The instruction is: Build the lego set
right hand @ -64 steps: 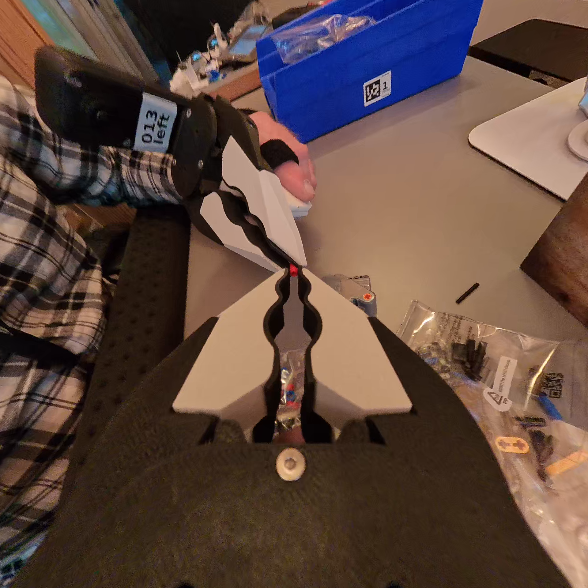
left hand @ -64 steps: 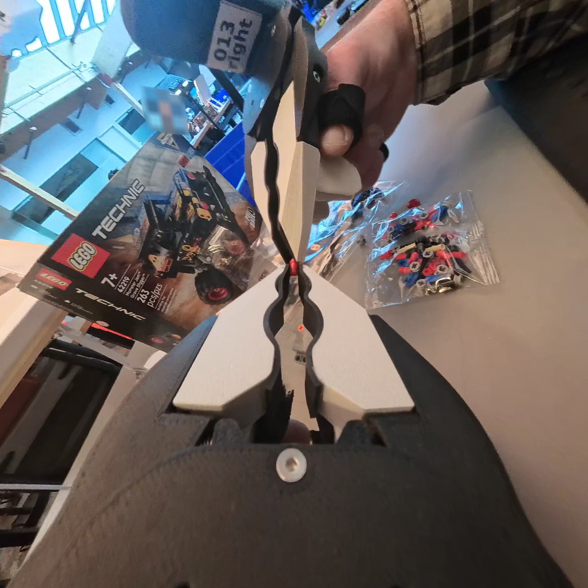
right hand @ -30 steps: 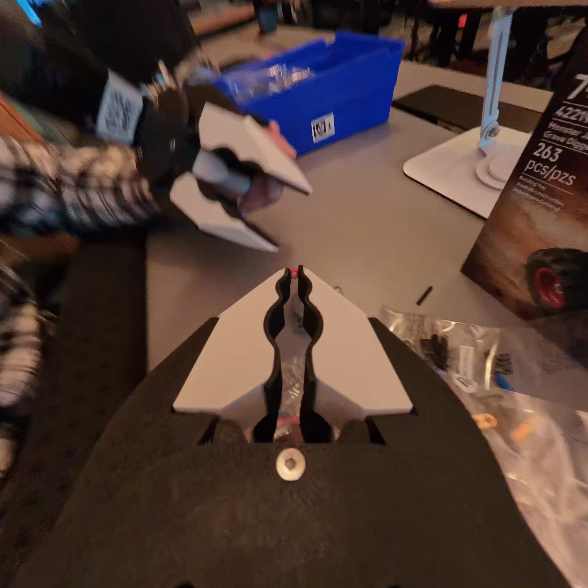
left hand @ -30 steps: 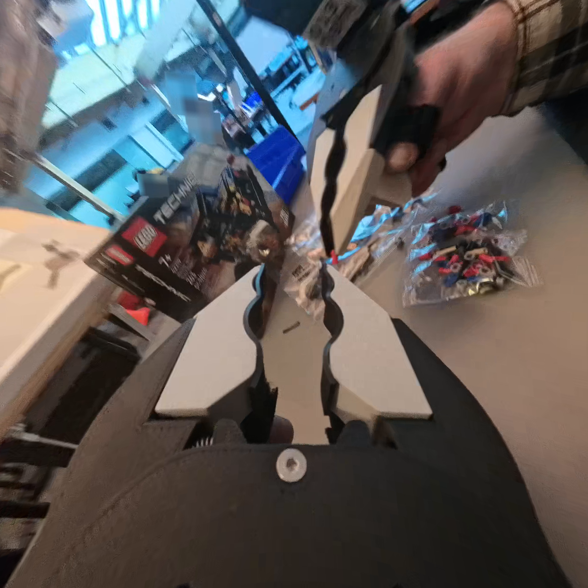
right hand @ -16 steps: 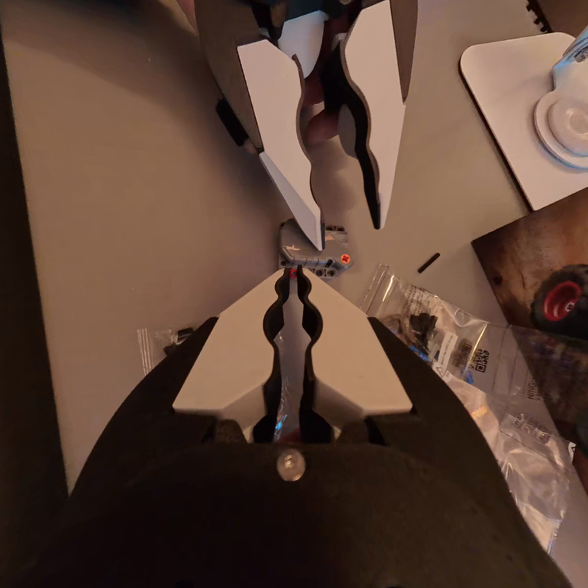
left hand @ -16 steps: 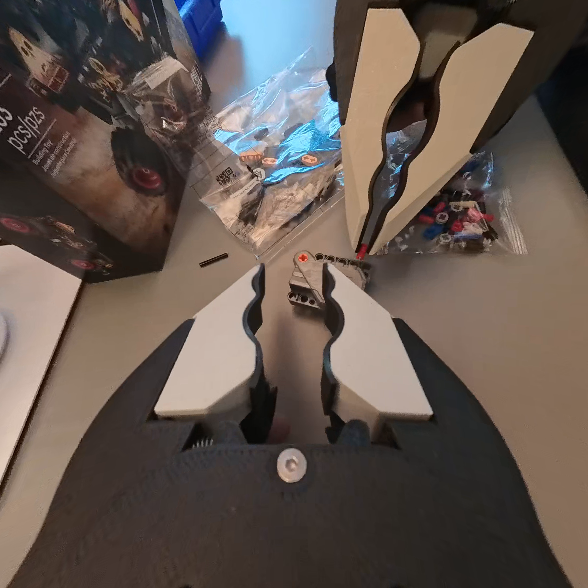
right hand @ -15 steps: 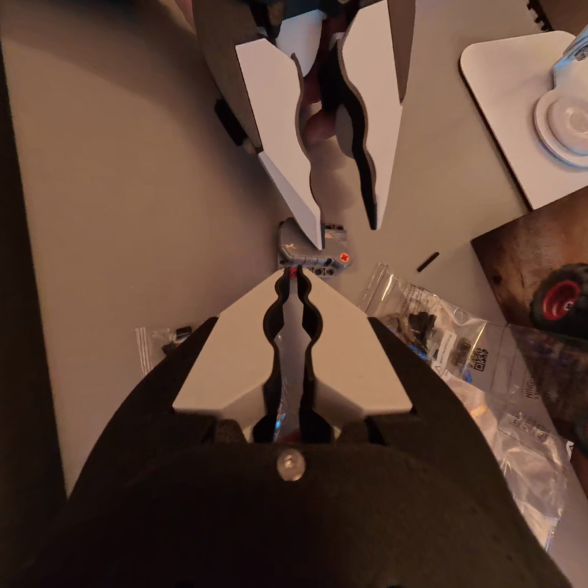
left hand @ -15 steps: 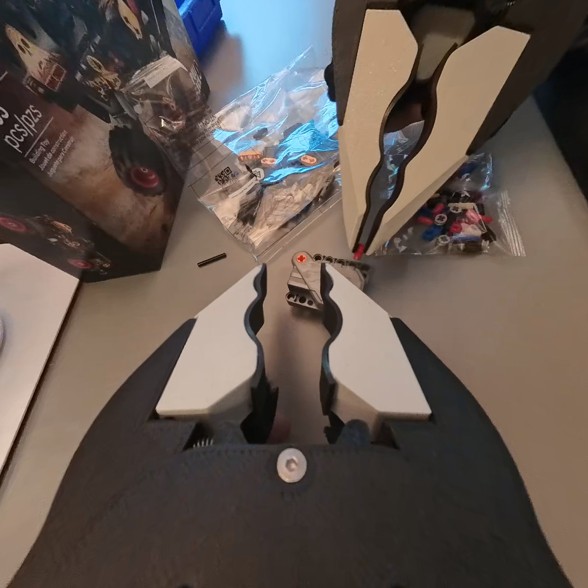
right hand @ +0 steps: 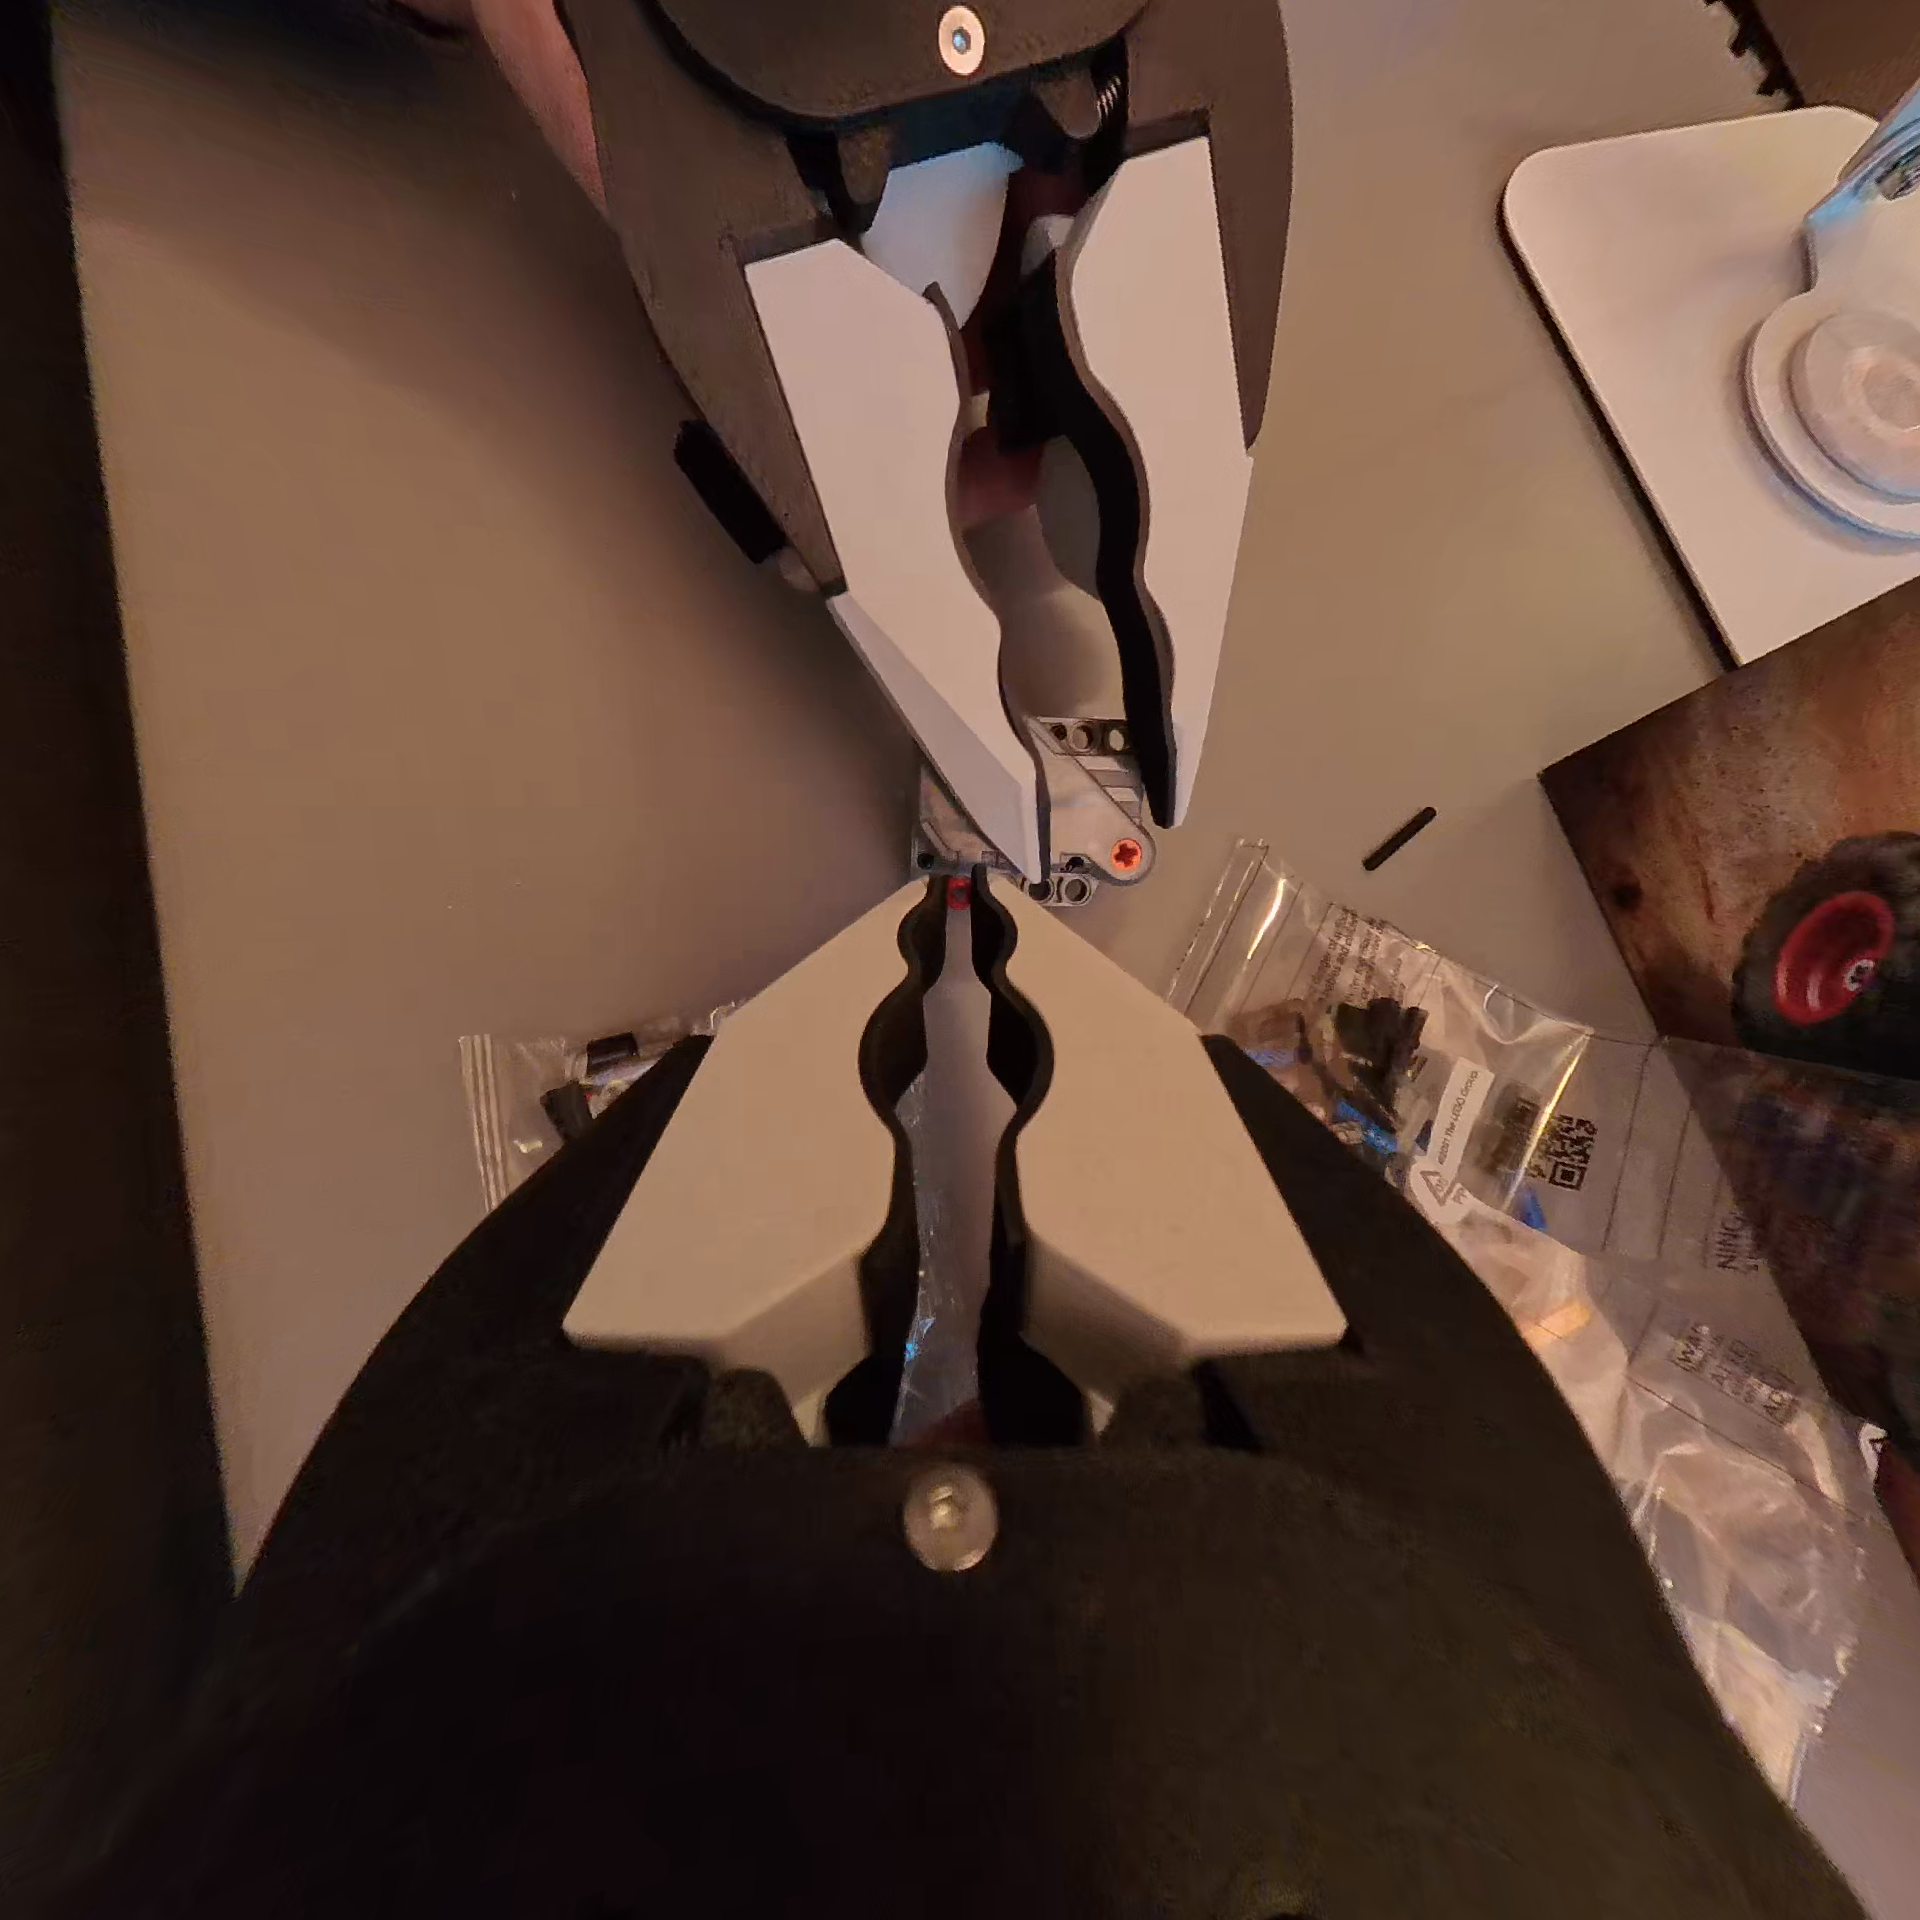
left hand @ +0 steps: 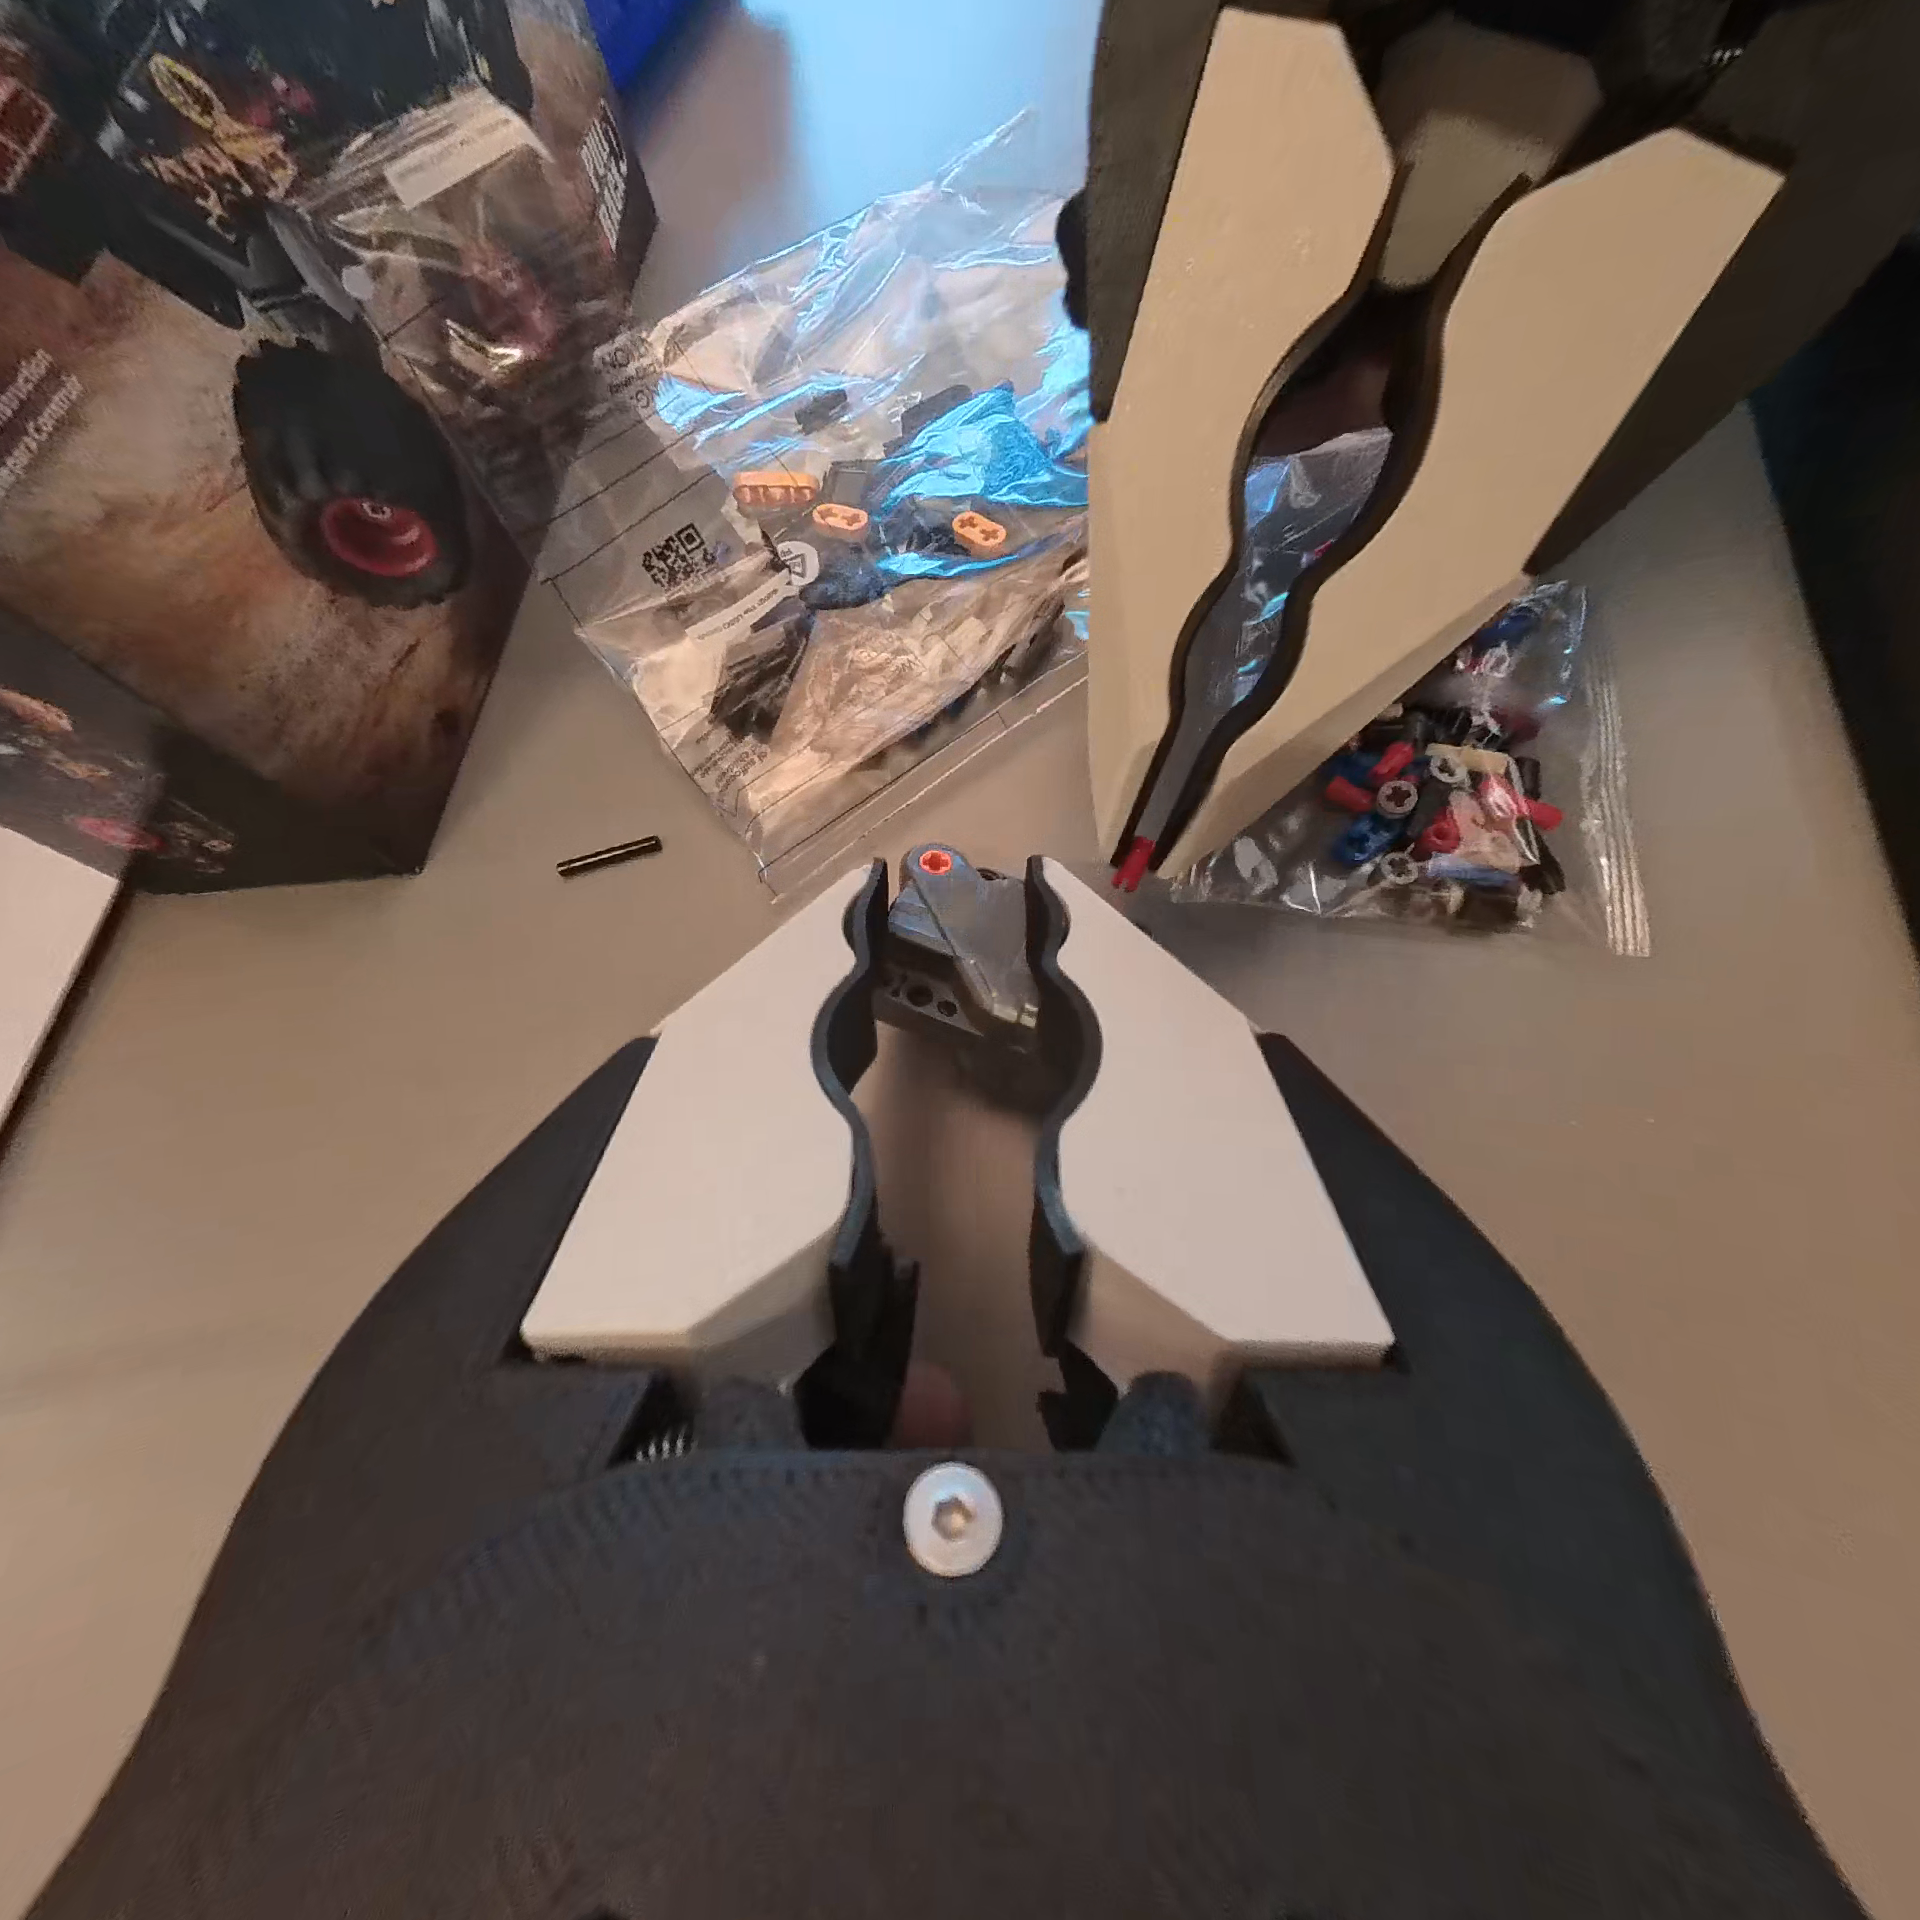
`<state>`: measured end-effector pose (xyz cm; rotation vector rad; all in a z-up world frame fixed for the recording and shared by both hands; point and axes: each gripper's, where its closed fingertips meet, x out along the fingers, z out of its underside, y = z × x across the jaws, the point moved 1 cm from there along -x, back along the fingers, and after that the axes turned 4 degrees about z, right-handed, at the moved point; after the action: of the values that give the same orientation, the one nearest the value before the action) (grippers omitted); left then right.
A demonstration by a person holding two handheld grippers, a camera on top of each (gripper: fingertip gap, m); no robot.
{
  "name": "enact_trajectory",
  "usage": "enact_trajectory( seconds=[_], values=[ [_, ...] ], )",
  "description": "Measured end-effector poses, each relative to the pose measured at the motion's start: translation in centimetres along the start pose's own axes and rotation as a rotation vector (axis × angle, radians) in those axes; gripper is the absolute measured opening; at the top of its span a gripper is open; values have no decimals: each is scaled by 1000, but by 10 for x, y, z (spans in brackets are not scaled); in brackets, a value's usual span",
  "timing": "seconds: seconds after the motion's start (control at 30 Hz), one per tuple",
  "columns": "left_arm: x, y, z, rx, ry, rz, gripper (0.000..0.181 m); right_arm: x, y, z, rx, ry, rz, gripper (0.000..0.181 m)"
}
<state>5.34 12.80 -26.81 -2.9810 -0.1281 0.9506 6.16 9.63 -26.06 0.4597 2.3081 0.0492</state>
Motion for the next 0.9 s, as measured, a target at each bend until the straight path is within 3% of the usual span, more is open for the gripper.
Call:
enact_trajectory(
  seconds=[0.17,0.27,0.37,0.7,0.8,0.9],
  values=[
    [-5,-3,1,-8,-14,-7,16,-2,1,-2,23,31,-11,3],
    [-15,-12,-6,-39,41,1,17,-5,0,-4,42,62,-32,3],
    [-16,-17,4,-39,5,16,21,-9,-1,-8,58,103,-56,3],
    [-6,12,2,-81,-28,93,16,-27,-2,-24,12,283,-54,3],
    [-6,19,0,-113,-26,125,15,-27,-1,-20,2,273,-50,2],
    [-11,9,-6,-85,14,98,25,-30,-2,-18,-12,253,-45,3]
  ],
)
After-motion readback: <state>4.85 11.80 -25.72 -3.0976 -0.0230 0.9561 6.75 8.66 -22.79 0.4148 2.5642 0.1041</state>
